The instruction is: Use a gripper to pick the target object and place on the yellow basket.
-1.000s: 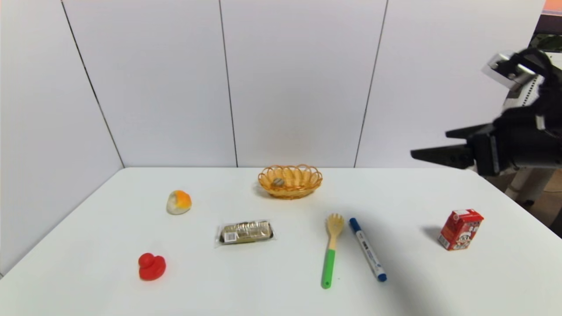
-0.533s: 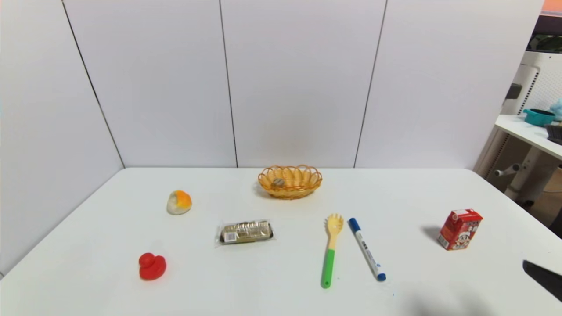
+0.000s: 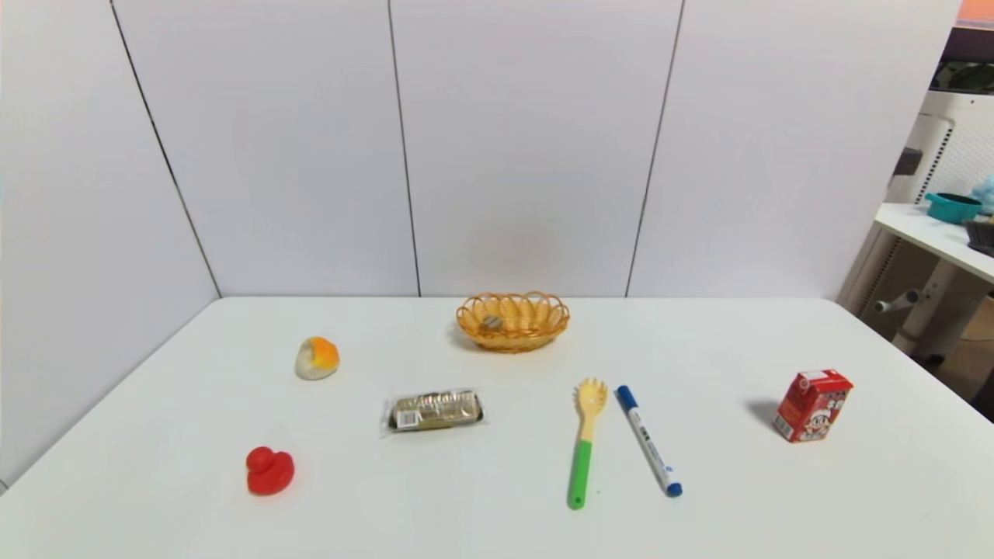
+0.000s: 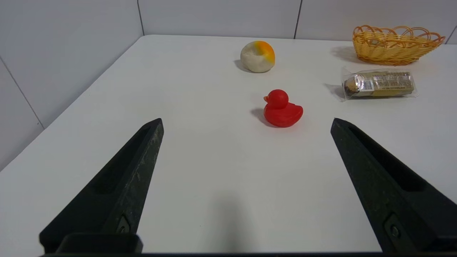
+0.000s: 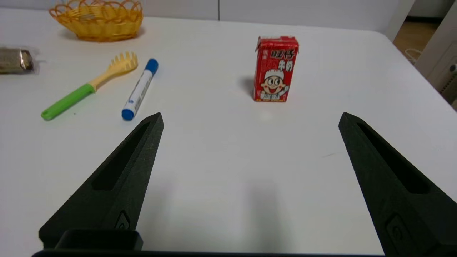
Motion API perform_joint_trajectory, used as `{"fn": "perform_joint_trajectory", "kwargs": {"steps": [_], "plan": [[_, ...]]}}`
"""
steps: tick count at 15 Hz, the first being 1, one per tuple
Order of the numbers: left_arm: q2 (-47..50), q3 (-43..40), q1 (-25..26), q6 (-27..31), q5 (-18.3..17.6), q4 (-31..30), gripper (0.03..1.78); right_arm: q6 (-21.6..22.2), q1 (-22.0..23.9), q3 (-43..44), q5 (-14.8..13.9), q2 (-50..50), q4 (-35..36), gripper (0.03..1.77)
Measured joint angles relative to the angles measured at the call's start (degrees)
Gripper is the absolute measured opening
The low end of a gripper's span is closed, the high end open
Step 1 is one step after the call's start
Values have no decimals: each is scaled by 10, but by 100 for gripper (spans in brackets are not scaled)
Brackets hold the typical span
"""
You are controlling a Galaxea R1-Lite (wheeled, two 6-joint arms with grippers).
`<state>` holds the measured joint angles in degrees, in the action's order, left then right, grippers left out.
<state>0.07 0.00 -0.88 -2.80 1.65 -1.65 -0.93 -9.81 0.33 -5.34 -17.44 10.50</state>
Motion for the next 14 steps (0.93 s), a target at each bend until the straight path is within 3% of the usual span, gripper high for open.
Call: {"fn": "perform_joint_trajectory", "kwargs": {"steps": [6, 10, 14], "plan": [[0, 0, 0, 0, 0, 0, 169, 7, 36, -3, 38, 11, -41, 169], [0, 0, 0, 0, 0, 0, 169, 6, 47, -3, 43, 9, -81, 169], [0, 0, 0, 0, 0, 0, 169, 7, 56, -3, 42, 16, -69, 169]]}}
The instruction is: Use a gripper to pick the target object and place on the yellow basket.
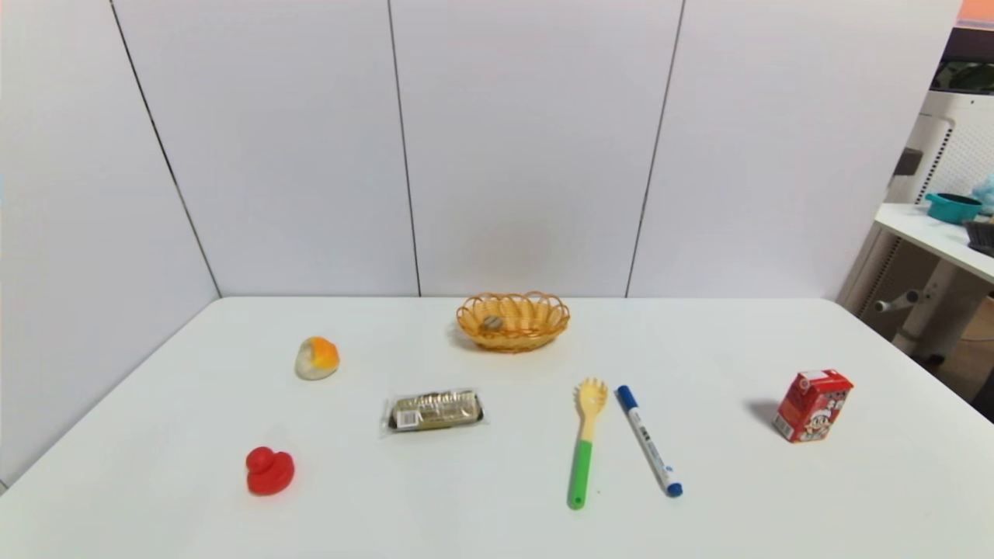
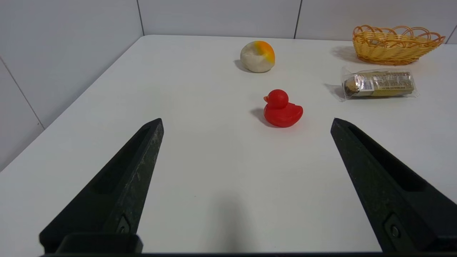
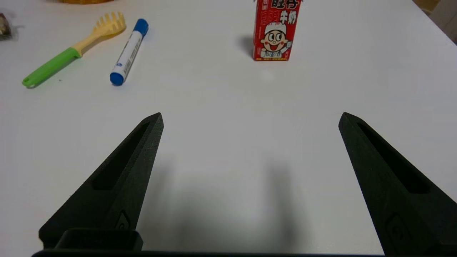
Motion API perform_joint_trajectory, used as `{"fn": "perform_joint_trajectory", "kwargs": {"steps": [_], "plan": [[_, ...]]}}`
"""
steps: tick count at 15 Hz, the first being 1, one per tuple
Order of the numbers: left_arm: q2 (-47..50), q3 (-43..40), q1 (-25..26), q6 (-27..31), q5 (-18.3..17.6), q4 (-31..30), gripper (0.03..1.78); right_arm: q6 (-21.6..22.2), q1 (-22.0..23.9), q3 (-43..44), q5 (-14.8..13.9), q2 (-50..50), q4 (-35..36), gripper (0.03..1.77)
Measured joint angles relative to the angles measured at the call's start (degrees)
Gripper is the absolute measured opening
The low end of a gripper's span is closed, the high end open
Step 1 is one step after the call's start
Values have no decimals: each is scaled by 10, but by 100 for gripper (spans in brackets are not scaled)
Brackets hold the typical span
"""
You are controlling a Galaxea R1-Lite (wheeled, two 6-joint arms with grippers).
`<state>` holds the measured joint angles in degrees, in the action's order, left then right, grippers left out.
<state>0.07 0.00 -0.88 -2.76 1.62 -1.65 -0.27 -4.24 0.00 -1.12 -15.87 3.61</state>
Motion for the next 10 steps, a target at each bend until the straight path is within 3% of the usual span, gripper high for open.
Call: {"fn": "perform_joint_trajectory", "kwargs": {"steps": [6, 10], "plan": [[0, 0, 0, 0, 0, 0, 169, -20, 39, 0, 15, 4, 0, 169], [0, 0, 0, 0, 0, 0, 169, -19, 39, 0, 16, 76, -1, 169]]}}
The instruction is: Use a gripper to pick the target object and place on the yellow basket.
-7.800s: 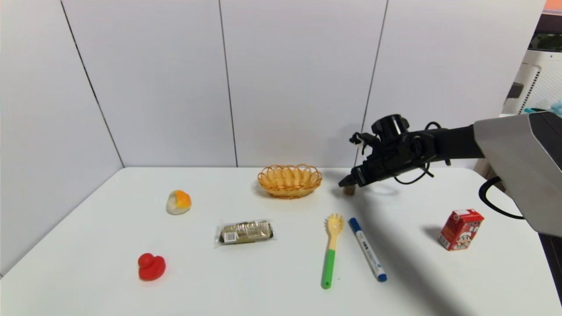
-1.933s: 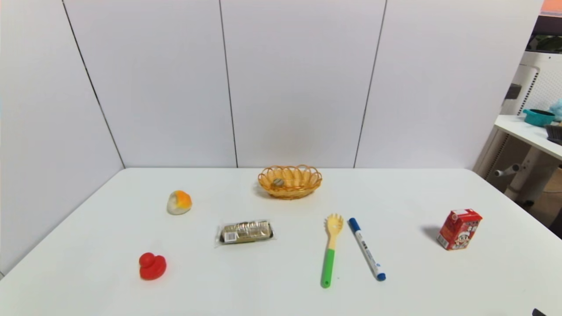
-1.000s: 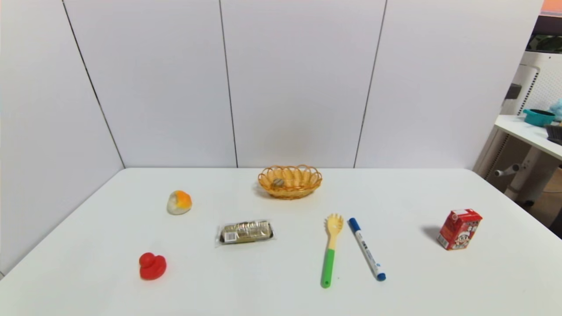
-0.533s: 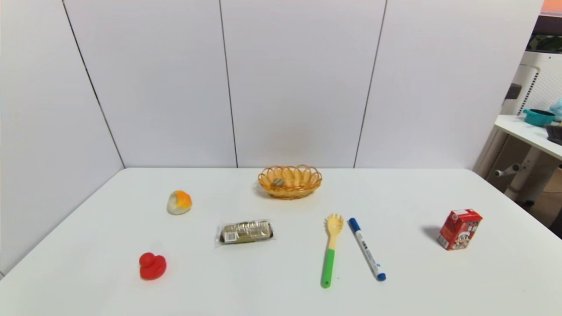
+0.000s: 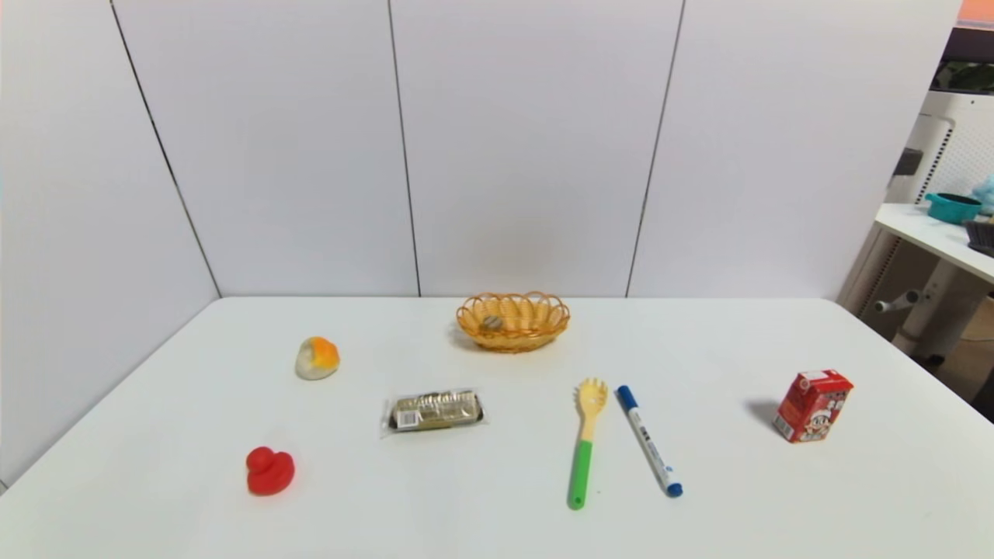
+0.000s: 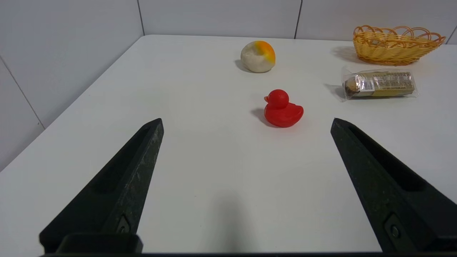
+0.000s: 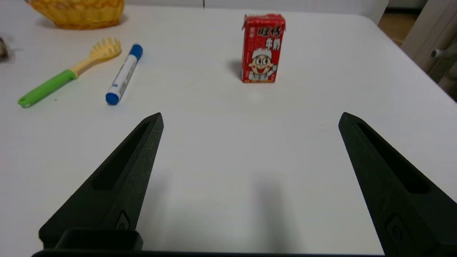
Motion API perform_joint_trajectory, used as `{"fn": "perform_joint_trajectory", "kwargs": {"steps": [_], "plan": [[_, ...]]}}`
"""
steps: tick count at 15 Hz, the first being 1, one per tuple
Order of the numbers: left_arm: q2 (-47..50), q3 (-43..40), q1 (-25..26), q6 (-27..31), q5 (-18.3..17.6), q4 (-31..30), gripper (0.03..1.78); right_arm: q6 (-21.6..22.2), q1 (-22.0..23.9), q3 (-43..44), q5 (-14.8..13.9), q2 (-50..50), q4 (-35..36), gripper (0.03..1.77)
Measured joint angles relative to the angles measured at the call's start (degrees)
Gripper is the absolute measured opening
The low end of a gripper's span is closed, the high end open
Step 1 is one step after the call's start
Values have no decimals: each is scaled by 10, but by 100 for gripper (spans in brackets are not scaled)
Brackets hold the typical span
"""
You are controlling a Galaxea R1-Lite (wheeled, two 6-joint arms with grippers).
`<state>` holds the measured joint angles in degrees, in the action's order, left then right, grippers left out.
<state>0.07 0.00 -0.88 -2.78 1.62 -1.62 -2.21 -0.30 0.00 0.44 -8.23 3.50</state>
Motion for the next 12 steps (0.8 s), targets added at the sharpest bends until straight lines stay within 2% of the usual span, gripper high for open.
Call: {"fn": "perform_joint_trajectory", "kwargs": {"steps": [4, 12], "plan": [[0, 0, 0, 0, 0, 0, 169, 4, 4, 0, -6, 67, 3, 169], [0, 0, 0, 0, 0, 0, 169, 3, 4, 0, -4, 83, 4, 169]]}}
